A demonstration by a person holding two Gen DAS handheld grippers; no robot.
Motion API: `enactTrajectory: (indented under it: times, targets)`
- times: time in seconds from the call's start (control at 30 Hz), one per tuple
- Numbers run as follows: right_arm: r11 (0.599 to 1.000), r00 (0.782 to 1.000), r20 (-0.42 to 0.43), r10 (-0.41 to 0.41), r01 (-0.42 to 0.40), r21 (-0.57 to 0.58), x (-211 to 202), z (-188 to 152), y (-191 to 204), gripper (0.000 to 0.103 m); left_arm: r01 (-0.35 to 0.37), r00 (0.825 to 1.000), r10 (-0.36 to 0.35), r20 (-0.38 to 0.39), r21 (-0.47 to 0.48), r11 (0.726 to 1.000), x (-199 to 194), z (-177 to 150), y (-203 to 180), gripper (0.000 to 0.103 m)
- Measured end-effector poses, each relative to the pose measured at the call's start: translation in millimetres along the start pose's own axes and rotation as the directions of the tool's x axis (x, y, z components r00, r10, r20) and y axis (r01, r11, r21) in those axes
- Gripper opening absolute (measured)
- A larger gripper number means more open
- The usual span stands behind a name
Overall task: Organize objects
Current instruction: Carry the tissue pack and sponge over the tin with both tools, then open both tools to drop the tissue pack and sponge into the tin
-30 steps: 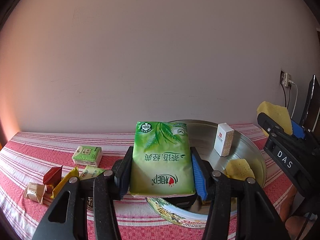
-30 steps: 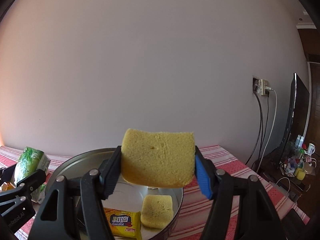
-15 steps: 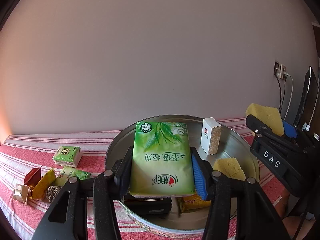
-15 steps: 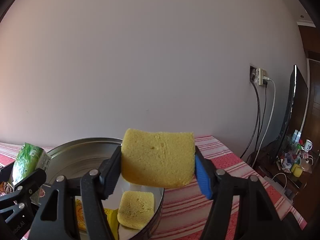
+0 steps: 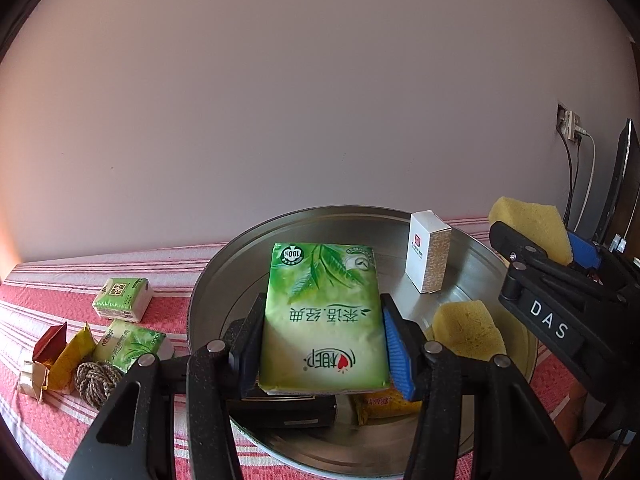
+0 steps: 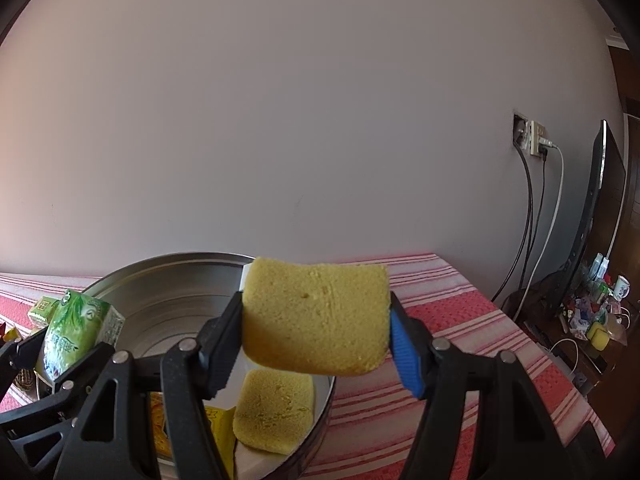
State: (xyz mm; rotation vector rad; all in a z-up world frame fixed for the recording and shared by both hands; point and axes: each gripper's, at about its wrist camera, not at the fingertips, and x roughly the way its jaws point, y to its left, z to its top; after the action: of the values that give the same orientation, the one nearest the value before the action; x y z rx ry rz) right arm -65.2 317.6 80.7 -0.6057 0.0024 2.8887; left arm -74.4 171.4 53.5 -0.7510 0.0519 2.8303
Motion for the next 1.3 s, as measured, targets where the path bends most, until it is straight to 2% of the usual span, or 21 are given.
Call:
enactTrajectory:
  times: [0.5, 0.7, 0.97, 1.07, 1.13, 1.17, 1.2, 1.23, 1.27, 1.3]
  targets:
    - [1.000, 1.000, -0.026, 0.006, -0.006, -0.030, 4.1, -4.7, 3.6, 0.067, -0.015, 0.999, 0.015, -0.030, 0.016, 1.000, 11.8, -1.7, -1.6, 0.055]
    - [0.996, 0.997, -0.075, -0.017, 0.011, -0.091, 13.9, -11.5, 12.3, 0.067, -0.026, 0.999, 0.027, -0.038, 0.026, 0.999, 15.9, -2.9, -1.9, 0.055]
    - [0.995, 0.994, -0.109, -0.008, -0.003, -0.099, 20.9, -15.6, 13.1, 0.067, -0.027, 0.999, 0.028, -0.045, 0.031, 0.999, 12.5, -7.9, -10.5, 0.055]
    - [0.995, 0.992, -0.123, -0.004, -0.008, -0.097, 24.6, -16.9, 12.0, 0.068, -0.008, 0.997, 0.009, -0.072, 0.023, 1.000, 16.6, -9.2, -9.2, 0.055]
    - [0.996, 0.993, -0.119, -0.003, -0.008, -0.092, 25.8, -18.3, 11.1, 0.071, -0.011, 0.997, 0.012, -0.071, 0.014, 1.000, 16.1, -10.8, -6.7, 0.060]
    - [0.997, 0.993, -0.118, 0.004, -0.013, -0.081, 26.2, -18.4, 9.2, 0.073, -0.021, 0.998, 0.021, -0.066, 0.000, 1.000, 14.4, -11.3, -4.9, 0.068]
    - [0.998, 0.993, -0.118, 0.008, -0.016, -0.069, 26.5, -18.3, 6.5, 0.080, -0.032, 0.998, 0.031, -0.058, -0.021, 0.999, 13.3, -11.8, -0.5, 0.079]
    - [0.999, 0.993, -0.118, 0.013, -0.019, -0.050, 26.4, -17.5, 2.7, 0.088, -0.038, 0.998, 0.036, -0.044, -0.045, 0.998, 10.6, -12.0, 2.9, 0.086]
    - [0.999, 0.993, -0.111, 0.027, -0.030, -0.021, 25.3, -15.7, -2.4, 0.091, -0.041, 0.999, 0.039, -0.026, -0.068, 0.997, 6.7, -11.1, 7.7, 0.098]
    - [0.999, 0.994, -0.096, 0.052, -0.050, 0.020, 22.3, -13.7, -8.6, 0.098, -0.044, 0.999, 0.044, -0.004, -0.086, 0.995, 1.8, -10.0, 11.6, 0.102]
